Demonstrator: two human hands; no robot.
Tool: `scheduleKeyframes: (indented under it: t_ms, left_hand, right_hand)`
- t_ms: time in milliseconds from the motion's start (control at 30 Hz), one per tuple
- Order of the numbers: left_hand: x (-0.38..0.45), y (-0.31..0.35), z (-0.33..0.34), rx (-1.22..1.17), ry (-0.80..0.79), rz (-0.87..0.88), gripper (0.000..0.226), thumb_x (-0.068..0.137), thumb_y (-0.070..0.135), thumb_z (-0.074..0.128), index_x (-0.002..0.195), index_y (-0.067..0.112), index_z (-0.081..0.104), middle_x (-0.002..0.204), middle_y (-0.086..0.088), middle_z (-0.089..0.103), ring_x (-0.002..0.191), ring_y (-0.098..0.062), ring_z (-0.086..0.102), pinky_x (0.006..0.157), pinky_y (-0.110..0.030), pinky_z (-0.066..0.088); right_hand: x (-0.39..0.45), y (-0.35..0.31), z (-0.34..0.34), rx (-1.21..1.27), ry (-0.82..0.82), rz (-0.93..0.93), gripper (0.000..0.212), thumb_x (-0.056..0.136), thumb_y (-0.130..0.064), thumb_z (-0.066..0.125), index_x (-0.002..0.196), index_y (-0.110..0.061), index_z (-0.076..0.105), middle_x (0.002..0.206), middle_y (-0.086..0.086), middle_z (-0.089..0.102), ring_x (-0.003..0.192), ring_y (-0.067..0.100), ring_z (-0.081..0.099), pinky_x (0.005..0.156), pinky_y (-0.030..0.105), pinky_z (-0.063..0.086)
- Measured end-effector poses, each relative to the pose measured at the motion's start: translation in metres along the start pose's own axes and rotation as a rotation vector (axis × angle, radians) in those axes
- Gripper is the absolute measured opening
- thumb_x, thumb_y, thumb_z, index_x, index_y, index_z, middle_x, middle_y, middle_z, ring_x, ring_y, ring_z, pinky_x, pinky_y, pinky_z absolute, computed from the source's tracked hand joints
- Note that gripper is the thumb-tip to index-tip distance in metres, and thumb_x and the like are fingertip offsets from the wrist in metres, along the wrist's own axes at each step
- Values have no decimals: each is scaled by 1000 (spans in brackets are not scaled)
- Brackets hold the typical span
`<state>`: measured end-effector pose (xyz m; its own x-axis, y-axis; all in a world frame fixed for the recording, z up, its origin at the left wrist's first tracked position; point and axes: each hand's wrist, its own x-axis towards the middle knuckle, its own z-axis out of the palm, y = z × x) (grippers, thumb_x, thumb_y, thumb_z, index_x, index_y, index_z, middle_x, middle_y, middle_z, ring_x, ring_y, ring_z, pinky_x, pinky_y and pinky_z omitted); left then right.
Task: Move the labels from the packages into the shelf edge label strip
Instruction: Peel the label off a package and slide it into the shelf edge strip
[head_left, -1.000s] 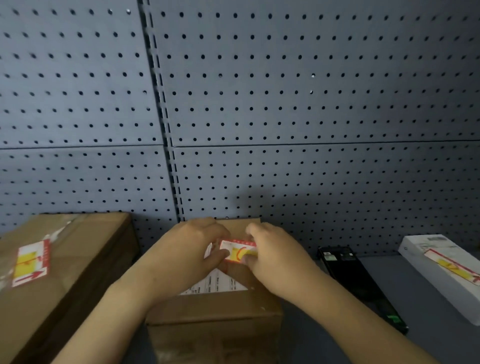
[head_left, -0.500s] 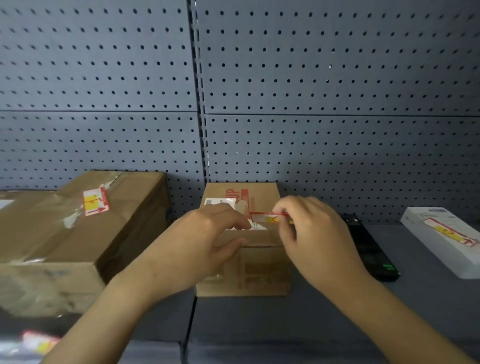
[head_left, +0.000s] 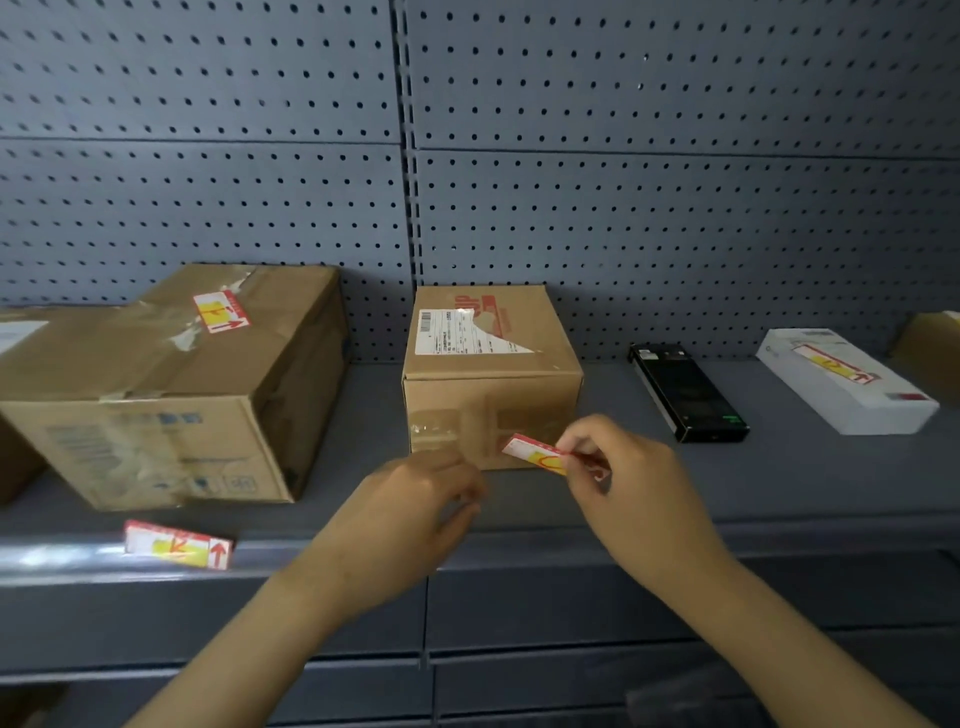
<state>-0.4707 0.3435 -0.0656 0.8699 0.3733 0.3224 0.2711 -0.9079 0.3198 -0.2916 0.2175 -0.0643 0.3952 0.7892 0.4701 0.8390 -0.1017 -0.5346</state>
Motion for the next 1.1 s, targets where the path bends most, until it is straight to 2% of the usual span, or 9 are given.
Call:
scheduleKeyframes:
  t_ms: [167,267,333,433,667,767,867,1000,1100]
  left_hand:
    - [-6,2,29,45,-58,-35,13,87,20,58,94,25,67,95,7,66,85,-15,62,66,-28,49]
    - [-7,4,41,111,-69,-13,8,83,18,62,83,23,68,81,4,67,72,-17,63,56,-26,45]
    - [-7,4,48,160,-57,-3,6,78,17,65,73,20,67,72,3,65,64,-18,62,51,-26,48]
    - [-7,5,59,253,-88,1,9,68,13,73,68,21,69,70,4,67,62,-19,62,52,-28,52]
    - [-5,12,66,302,-126,-22,23,50,4,80,55,19,63,57,1,61,51,-20,58,47,-25,46]
    - [-10,11,71,304,-151,-31,22,51,5,79,57,20,66,58,2,60,48,-19,57,44,-24,48]
    - [-19,8,75,274,-145,-54,19,59,4,75,68,20,71,71,1,66,55,-18,62,49,-30,54]
    - [-20,9,72,227,-89,-62,25,59,0,75,75,19,73,78,1,69,58,-20,65,50,-32,57]
    - [-18,9,72,228,-83,-71,27,58,-2,73,76,18,72,74,0,67,56,-20,64,47,-31,56]
  right_hand:
    - [-6,12,11,95,-125,49,15,86,-13,64,88,-27,59,85,-12,67,77,5,64,65,35,57]
    - [-10,15,20,140,-186,77,16,86,-13,64,89,-28,60,87,-13,67,79,3,64,67,31,57]
    - [-12,17,23,157,-212,85,16,86,-13,64,89,-28,60,87,-13,67,81,3,64,68,30,57]
    - [-15,20,26,154,-230,95,15,86,-14,64,90,-27,60,87,-12,67,81,3,63,67,28,56]
    - [-18,23,30,158,-236,95,14,85,-13,65,89,-25,60,86,-8,68,79,4,64,67,28,56]
    - [-17,22,33,180,-228,62,13,83,-13,67,86,-23,60,85,-8,66,77,5,64,67,26,55]
    - [-16,24,37,116,-239,5,11,83,-13,67,87,-22,62,86,-9,62,79,4,59,69,24,53]
    - [-17,26,42,-60,-218,-83,9,79,-22,72,82,-26,64,78,-12,64,77,7,55,71,33,49]
    - [-18,24,44,-47,-227,-88,8,81,-16,70,82,-21,64,81,-8,62,79,10,55,65,35,52]
